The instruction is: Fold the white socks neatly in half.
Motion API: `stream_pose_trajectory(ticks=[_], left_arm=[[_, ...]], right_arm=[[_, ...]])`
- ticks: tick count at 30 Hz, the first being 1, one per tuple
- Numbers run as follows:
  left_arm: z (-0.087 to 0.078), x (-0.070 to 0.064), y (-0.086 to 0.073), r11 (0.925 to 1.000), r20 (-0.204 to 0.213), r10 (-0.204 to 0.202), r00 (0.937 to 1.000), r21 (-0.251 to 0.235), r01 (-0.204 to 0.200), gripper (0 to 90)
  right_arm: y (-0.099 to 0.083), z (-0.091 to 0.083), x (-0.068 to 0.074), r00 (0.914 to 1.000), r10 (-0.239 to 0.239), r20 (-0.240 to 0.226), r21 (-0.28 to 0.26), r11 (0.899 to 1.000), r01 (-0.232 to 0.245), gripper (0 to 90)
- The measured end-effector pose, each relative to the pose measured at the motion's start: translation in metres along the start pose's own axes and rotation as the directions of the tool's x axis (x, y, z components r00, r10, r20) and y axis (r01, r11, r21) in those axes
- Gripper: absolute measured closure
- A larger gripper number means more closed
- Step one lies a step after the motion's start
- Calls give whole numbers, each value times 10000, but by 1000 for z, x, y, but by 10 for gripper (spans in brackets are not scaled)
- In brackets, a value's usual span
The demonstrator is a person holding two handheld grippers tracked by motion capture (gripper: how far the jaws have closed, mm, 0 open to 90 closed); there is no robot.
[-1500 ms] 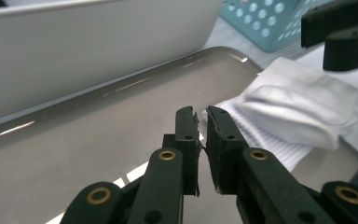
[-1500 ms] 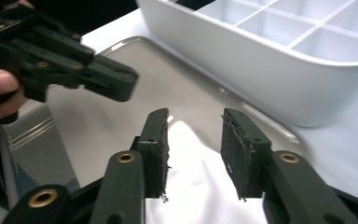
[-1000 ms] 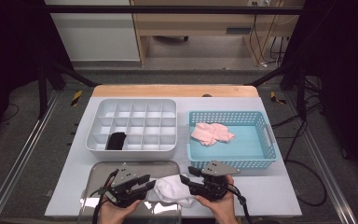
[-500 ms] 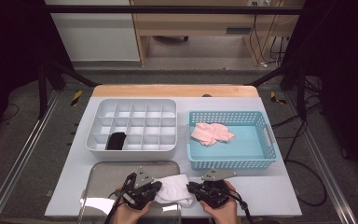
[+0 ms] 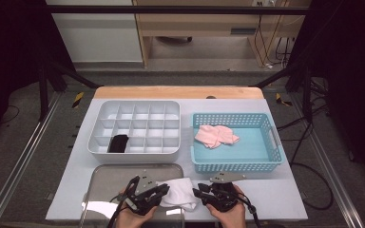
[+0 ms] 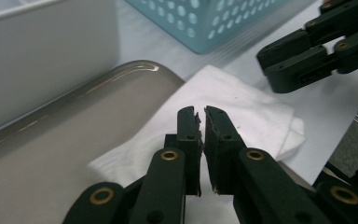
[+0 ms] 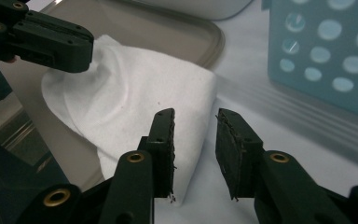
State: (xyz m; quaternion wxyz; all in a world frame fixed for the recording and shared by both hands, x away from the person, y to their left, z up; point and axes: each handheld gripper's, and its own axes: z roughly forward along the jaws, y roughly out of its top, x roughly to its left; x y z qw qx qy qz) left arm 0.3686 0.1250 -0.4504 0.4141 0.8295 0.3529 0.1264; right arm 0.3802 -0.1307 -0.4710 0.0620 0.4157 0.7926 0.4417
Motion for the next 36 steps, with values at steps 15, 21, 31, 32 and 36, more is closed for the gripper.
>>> stream_pose_trajectory(ticks=[15,21,31,32,36], left_arm=[[19,-2,-7,9970,100,61,9999,773,-69,886],[20,-1,-5,9964,114,-30,9999,843,20,887],[21,1,-3,9962,227,-141,9996,863,121,881],[21,1,-3,9963,243,-155,9996,846,134,878],[19,3,-1,9967,397,-288,9988,770,257,841]], right_arm=[[-7,13,5,9998,169,-48,904,9958,-164,855],[-1,5,1,9983,407,-419,527,9979,-385,880],[19,-11,15,9937,-234,-1100,-564,9983,173,883],[20,-10,17,9930,-311,-1142,-602,9979,243,883],[24,-7,21,9922,-427,-1175,-480,9982,373,884]])
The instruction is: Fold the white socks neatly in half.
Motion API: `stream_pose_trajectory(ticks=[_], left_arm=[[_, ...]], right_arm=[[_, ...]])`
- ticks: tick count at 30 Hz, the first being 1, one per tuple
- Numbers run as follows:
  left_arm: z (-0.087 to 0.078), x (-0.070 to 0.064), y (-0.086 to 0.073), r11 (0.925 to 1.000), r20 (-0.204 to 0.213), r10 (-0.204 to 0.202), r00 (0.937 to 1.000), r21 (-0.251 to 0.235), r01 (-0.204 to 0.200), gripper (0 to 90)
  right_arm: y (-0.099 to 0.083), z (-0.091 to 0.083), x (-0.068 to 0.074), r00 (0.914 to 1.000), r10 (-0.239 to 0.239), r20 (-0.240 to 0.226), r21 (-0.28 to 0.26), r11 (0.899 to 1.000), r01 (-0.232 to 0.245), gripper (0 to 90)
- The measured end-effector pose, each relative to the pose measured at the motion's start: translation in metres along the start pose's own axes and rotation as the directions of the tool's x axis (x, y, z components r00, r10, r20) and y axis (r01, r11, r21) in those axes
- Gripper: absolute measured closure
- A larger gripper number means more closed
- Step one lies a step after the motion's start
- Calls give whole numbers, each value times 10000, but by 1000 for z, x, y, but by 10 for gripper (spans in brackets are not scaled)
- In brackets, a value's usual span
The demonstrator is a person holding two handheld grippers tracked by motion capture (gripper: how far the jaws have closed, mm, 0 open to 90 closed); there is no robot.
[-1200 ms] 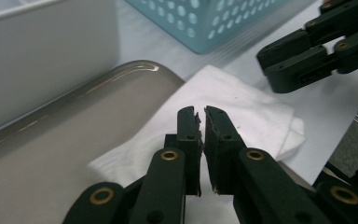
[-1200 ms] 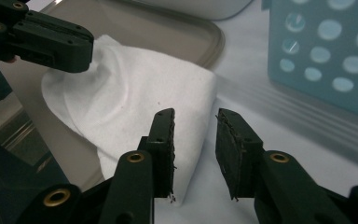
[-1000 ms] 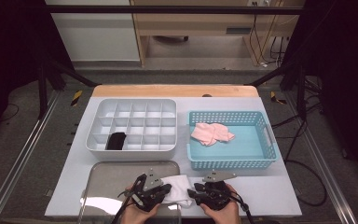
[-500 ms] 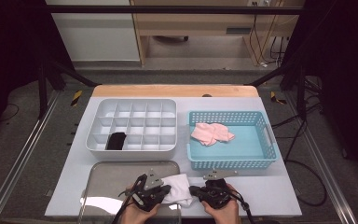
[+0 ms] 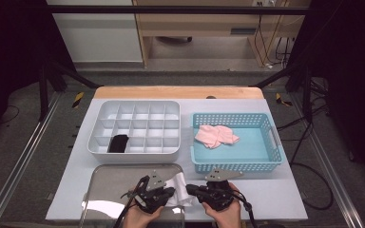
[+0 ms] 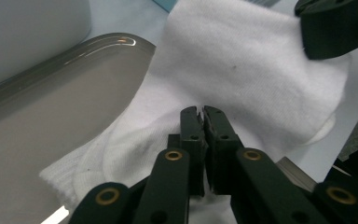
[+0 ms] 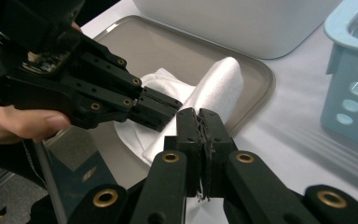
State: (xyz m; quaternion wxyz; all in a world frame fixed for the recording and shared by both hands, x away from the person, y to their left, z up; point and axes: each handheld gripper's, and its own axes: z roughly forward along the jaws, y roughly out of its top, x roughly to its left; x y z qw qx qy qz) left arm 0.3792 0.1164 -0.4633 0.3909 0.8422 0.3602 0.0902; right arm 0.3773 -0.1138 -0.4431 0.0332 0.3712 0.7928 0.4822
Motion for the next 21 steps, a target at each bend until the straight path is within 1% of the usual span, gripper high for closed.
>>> stream_pose_trajectory(ticks=[2,4,8,9,10,11,13,14,15,16,18,20,21], left_arm=[[-6,3,2,9999,44,-104,9999,-136,105,834],[-16,8,4,9988,-24,-246,9997,-421,245,834],[-35,22,2,9956,-460,-414,9981,-864,373,834],[-41,27,-1,9947,-655,-475,9967,-945,412,835],[-44,31,-4,9944,-749,-510,9959,-957,438,836],[-47,35,-8,9934,-854,-630,9944,-1005,543,837],[-51,44,-19,9931,-1068,-871,9905,-880,779,845],[-51,46,-24,9935,-1124,-917,9894,-779,832,849],[-50,48,-29,9935,-1149,-1009,9882,-652,938,854],[-49,50,-34,9942,-1130,-1019,9884,-457,973,859],[-46,52,-42,9942,-953,-1073,9896,-151,1064,868],[-42,52,-45,9930,-619,-1179,9911,-25,1179,877],[-41,51,-45,9937,-575,-1118,9921,6,1120,881]], right_arm=[[0,0,0,10000,-37,9,18,10000,37,883],[0,0,-1,10000,15,47,10,10000,-15,883],[-1,0,-4,9999,56,149,-17,10000,-56,882],[-1,-1,-4,9999,56,161,-29,10000,-55,882],[-1,-1,-5,9998,60,194,-29,10000,-59,882],[-1,-1,-5,9998,61,199,-41,10000,-60,882],[-1,-1,-6,9997,65,240,-26,10000,-64,882],[-1,-1,-6,9997,99,235,-16,10000,-99,882],[-1,-1,-6,9996,107,273,3,9999,-107,882],[-1,-1,-6,9995,115,292,18,9999,-115,882],[0,-1,-6,9997,47,256,-4,10000,-47,882],[1,0,-5,9997,7,251,-7,10000,-7,882],[1,0,-5,9997,10,237,15,10000,-10,882]])
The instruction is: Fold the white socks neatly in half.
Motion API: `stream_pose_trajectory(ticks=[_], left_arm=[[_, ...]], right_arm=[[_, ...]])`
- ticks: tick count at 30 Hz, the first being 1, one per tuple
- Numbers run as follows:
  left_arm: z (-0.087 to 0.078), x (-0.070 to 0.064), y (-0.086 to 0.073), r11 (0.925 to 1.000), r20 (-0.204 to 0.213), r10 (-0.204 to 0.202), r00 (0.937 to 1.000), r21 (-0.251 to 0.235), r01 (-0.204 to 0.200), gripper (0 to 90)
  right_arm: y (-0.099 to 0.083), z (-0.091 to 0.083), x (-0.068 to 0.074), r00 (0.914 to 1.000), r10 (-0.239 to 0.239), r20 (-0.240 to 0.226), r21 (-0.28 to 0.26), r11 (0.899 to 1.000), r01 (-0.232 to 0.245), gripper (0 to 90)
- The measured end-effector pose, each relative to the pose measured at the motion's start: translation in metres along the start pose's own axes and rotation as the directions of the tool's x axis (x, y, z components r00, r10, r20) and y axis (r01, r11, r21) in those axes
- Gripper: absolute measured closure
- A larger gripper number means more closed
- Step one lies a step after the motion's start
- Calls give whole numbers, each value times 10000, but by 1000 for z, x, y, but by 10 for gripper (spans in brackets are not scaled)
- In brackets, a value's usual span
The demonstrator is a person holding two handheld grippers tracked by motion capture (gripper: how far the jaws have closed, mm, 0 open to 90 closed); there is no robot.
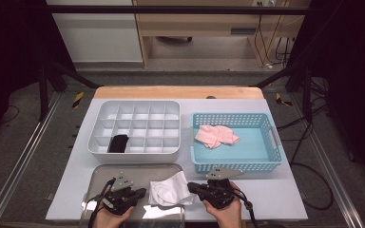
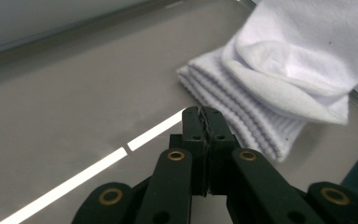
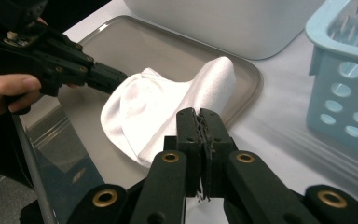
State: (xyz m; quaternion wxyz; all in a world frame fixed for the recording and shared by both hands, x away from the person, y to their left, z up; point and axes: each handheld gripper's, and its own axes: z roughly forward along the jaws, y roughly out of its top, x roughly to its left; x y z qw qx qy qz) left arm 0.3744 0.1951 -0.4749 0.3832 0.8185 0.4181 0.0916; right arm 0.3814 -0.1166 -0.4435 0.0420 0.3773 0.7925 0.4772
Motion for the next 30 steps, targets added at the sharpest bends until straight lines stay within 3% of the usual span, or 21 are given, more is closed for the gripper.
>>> stream_pose_trajectory(ticks=[5,9,19,25,30], left_arm=[[4,-10,1,9993,108,370,9993,-5,-370,886],[5,-15,2,9991,234,409,9989,-125,-406,887],[9,-26,3,9973,395,715,9967,-177,-709,887],[6,-19,4,9982,387,525,9979,-320,-513,863],[-11,-1,14,9943,123,202,9997,-1048,-188,843]], right_arm=[[5,1,3,9998,-157,-129,0,9999,157,884],[12,7,10,9985,-326,-438,-39,9995,325,884],[29,39,33,9886,-924,-1191,383,9945,976,886],[22,59,39,9851,-1112,-1311,965,9875,1243,885],[18,67,42,9832,-1206,-1373,1245,9826,1380,882]])
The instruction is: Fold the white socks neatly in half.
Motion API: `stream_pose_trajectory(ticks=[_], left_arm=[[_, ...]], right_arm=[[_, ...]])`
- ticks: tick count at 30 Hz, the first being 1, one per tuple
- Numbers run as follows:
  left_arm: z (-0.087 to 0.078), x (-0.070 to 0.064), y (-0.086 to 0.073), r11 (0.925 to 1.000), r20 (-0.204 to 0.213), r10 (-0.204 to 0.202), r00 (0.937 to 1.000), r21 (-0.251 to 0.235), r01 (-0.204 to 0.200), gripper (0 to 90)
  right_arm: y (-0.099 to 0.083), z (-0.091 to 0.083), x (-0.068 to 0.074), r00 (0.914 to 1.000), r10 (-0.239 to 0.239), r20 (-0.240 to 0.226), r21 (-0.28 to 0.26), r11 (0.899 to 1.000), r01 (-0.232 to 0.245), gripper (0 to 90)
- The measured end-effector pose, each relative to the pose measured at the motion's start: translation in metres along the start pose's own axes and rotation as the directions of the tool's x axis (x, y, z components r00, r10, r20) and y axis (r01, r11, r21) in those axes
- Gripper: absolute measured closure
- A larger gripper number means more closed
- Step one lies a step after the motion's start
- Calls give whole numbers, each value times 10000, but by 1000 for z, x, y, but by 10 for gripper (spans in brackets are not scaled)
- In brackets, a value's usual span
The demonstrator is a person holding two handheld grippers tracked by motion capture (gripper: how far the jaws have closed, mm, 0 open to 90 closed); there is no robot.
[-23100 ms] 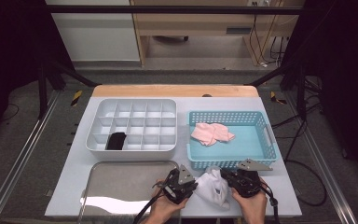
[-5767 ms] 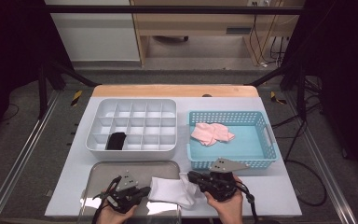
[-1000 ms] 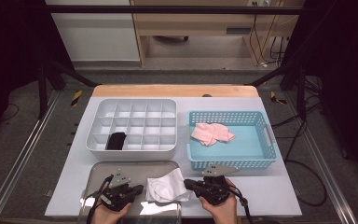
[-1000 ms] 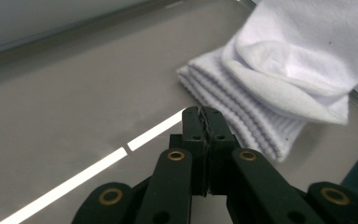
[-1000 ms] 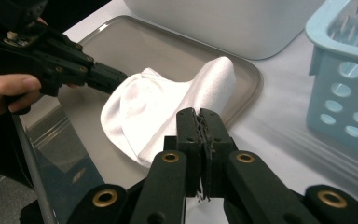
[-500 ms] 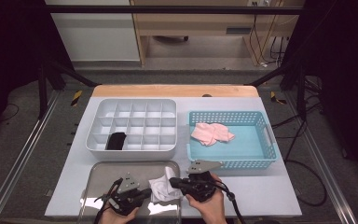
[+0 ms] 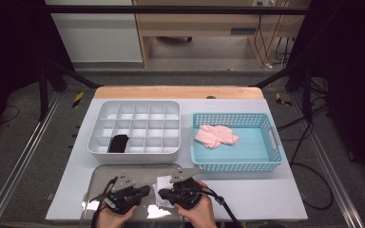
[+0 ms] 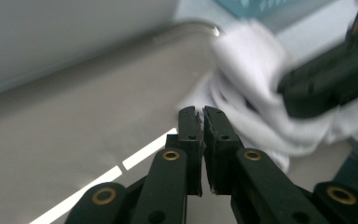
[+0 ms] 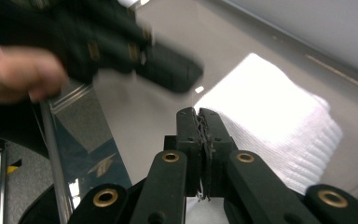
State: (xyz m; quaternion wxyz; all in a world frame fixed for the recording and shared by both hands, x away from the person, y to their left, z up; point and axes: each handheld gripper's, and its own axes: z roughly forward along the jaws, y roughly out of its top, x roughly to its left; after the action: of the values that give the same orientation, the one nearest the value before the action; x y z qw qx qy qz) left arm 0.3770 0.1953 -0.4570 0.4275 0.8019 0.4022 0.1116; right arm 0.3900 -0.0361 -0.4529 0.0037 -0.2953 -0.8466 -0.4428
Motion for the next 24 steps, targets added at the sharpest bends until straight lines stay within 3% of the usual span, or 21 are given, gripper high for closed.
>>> stream_pose_trajectory(ticks=[4,9,12,16,24], left_arm=[[-9,6,14,9978,-145,73,9999,-661,-82,824],[-2,-2,27,9957,100,496,9987,-785,-487,753],[8,-9,32,9961,396,682,9969,-585,-658,669],[20,-15,33,9953,240,963,9951,-125,-960,632],[23,-8,19,9960,17,790,9969,408,-790,627]], right_arm=[[-2,7,1,10000,-56,-29,254,9997,57,877],[-3,10,1,10000,-10,-4,274,9996,10,875],[-6,11,0,9999,76,-87,143,9999,-75,875],[-6,10,3,9999,-99,97,189,9998,97,874],[-6,5,4,9999,-136,-9,454,9989,137,851]])
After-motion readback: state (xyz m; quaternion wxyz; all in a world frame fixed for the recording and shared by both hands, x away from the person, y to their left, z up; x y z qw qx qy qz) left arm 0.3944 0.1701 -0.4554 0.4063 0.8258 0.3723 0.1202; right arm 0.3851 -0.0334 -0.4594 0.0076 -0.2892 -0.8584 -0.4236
